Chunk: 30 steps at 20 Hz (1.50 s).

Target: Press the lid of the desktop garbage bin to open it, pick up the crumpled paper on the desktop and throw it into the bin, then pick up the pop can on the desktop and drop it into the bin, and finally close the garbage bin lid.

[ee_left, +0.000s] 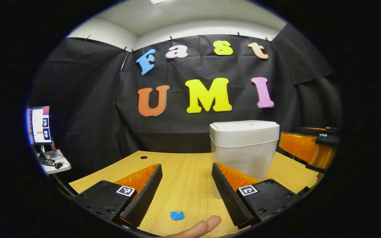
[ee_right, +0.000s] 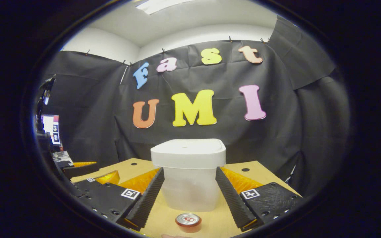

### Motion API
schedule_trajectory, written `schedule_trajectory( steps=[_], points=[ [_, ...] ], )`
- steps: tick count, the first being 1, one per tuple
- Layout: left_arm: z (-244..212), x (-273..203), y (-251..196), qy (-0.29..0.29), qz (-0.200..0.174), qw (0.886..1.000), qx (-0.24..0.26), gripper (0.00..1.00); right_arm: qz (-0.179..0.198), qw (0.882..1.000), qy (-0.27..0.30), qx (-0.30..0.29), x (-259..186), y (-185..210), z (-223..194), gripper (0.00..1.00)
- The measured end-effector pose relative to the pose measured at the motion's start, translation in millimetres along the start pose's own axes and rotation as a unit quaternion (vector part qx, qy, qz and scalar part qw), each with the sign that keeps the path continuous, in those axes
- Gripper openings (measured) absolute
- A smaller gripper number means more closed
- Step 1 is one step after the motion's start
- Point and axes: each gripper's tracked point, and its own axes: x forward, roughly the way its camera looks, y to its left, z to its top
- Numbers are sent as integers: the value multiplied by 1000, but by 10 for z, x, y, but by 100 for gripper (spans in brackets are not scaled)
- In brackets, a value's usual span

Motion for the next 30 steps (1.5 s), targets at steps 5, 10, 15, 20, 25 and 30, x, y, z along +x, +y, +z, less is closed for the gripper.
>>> schedule_trajectory(
  steps=[5,10,15,20,25,30],
  points=[
    [-67,4,19,11,-1,1000,-1,98,34,999,8,-18,335,179,352,57],
    [-94,18,16,15,-11,1000,-12,97,51,996,60,-31,704,263,411,1],
    [-119,-13,132,19,-5,1000,-17,98,31,995,88,-31,943,254,636,0],
    [-152,-41,136,23,-9,1000,-14,98,3,990,132,-38,1261,235,557,0],
    [-173,-45,183,27,-1,1000,-4,97,-14,986,157,-45,1327,158,403,0],
    [-185,-53,153,28,-5,999,-14,98,-26,983,172,-55,1224,84,285,0]
  ],
)
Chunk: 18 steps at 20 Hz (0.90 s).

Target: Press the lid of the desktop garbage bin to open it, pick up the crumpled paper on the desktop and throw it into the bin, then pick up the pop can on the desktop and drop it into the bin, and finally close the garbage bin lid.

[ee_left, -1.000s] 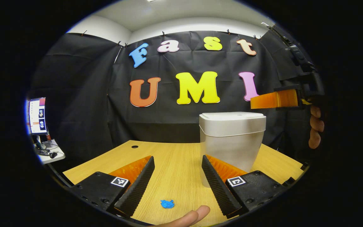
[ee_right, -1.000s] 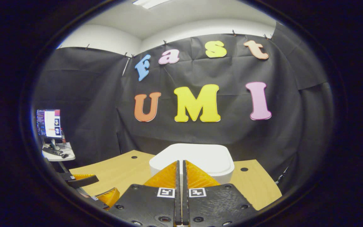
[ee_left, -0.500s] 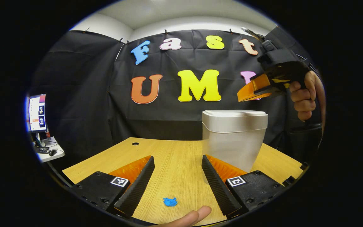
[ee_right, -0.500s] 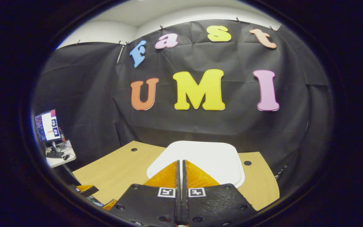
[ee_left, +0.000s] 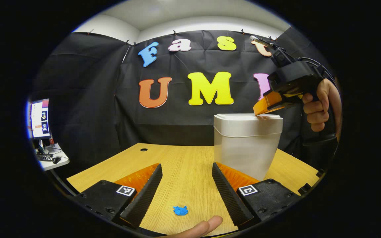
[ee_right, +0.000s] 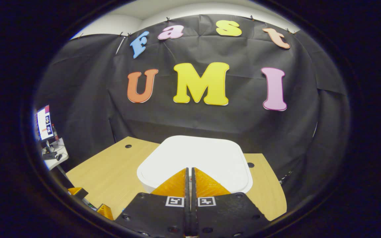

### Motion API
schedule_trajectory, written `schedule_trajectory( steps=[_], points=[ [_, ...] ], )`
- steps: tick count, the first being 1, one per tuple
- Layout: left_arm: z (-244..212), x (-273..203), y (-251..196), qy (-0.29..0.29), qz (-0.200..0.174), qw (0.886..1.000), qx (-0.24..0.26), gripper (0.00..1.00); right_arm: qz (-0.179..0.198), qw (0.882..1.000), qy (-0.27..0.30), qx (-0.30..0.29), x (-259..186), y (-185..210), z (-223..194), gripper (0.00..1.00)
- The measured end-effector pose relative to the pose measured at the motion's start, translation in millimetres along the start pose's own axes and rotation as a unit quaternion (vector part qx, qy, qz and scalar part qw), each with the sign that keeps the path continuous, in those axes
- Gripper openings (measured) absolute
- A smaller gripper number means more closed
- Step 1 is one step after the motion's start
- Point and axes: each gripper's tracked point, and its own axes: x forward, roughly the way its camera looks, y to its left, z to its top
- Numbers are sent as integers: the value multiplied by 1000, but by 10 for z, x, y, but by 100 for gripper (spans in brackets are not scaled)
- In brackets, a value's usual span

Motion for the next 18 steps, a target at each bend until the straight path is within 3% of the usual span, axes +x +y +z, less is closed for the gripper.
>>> schedule_trajectory(
  steps=[5,9,14,18],
  points=[
    [9,4,12,-4,3,1000,-3,97,31,999,13,34,-19,-12,-95,1],
    [-20,20,15,3,5,1000,-10,97,32,999,2,12,-27,-9,-97,1],
    [-18,39,40,0,9,1000,-2,97,-6,993,-117,6,-371,-49,264,0],
    [-124,82,51,19,15,1000,-6,98,2,987,-163,-3,-826,30,266,0]
  ],
)
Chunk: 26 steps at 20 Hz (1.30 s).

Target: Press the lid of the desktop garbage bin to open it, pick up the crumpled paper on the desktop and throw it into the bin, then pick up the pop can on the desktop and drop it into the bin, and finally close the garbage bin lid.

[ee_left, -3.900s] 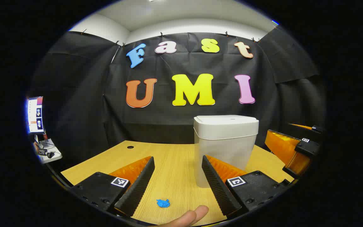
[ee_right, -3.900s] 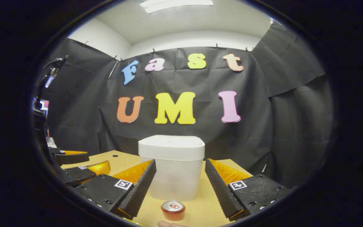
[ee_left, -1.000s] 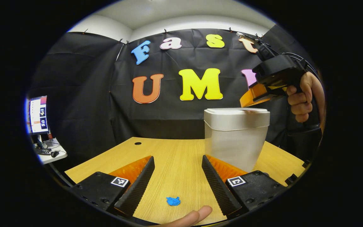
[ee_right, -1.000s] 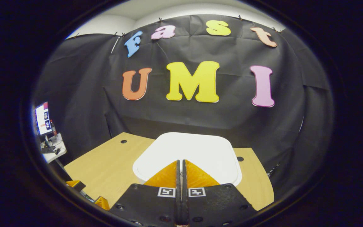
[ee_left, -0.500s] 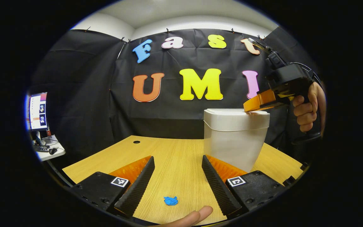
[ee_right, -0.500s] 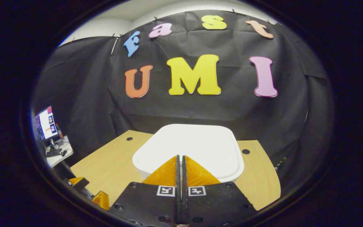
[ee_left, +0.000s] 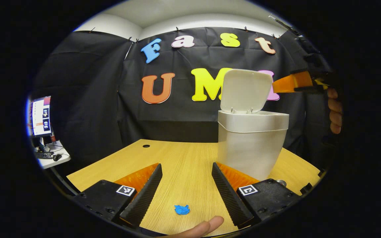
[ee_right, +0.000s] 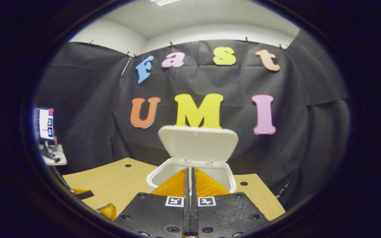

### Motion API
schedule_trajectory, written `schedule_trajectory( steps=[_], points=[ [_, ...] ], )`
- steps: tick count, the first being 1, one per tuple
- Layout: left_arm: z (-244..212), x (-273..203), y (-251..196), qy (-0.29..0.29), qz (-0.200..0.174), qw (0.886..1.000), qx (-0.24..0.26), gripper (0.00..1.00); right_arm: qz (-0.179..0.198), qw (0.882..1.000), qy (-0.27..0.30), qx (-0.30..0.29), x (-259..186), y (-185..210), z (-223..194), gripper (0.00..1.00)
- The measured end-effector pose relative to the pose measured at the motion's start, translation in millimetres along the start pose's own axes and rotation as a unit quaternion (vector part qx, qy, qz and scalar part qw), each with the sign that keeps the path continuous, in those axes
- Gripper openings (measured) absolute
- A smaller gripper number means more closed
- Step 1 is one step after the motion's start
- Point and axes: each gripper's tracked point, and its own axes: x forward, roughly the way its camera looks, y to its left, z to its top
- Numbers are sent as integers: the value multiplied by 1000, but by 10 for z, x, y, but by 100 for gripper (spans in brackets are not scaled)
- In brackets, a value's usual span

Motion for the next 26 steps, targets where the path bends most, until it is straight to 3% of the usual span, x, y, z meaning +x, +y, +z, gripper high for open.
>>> schedule_trajectory(
  steps=[3,4,5,8,10,11,12,16,20,26],
  points=[
    [29,-21,-3,-4,0,1000,3,98,29,999,-13,3,-285,125,-35,0],
    [29,-24,4,-5,2,1000,4,97,34,999,-19,-2,-356,134,-50,6],
    [21,-32,2,-4,3,1000,5,97,31,999,-23,-11,-411,112,-99,15],
    [12,-20,11,-7,8,1000,16,97,14,1000,-18,-19,-525,64,-422,67],
    [5,-18,5,-5,9,1000,13,97,18,1000,-9,-21,-617,95,-617,92],
    [1,-15,1,-3,9,1000,11,98,9,1000,-7,-21,-662,29,-669,89],
    [-5,-23,-2,-1,8,1000,9,97,5,1000,-10,-17,-718,-12,-685,94],
    [3,-39,-27,5,-2,1000,5,98,-8,1000,-18,2,-946,-91,-751,97],
    [-12,-37,-29,13,0,1000,20,97,-16,1000,-23,-5,-1107,-159,-865,95],
    [-635,57,54,113,-15,993,16,98,10,999,-10,35,-1140,-116,-1077,95]
  ],
)
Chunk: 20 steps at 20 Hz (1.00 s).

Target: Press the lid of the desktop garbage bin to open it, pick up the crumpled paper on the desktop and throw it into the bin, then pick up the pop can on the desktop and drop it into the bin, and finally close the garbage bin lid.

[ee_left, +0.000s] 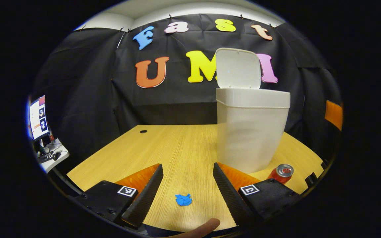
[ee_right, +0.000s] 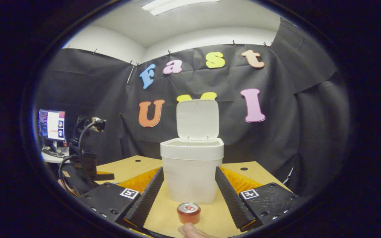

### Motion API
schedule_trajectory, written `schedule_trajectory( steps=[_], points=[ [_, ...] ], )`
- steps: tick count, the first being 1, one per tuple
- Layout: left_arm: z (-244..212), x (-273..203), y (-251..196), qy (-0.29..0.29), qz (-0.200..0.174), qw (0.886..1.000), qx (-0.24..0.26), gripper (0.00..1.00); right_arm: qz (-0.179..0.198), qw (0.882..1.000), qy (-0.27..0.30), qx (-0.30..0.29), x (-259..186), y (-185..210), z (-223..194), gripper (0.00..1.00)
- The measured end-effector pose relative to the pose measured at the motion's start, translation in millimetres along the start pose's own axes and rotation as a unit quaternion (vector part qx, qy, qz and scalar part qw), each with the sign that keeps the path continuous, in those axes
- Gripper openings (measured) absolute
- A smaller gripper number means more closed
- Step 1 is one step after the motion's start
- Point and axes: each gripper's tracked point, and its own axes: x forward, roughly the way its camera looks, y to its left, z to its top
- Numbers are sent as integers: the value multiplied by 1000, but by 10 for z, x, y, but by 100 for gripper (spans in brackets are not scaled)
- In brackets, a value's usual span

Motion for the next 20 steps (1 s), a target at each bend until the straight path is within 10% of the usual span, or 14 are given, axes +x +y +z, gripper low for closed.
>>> schedule_trajectory(
  steps=[11,20],
  points=[
    [-838,332,-88,40,-121,992,-24,90,-19,999,29,32,114,-206,-565,93],
    [-1091,451,88,45,-91,995,11,73,18,991,127,25,141,25,-1707,96]
  ],
)
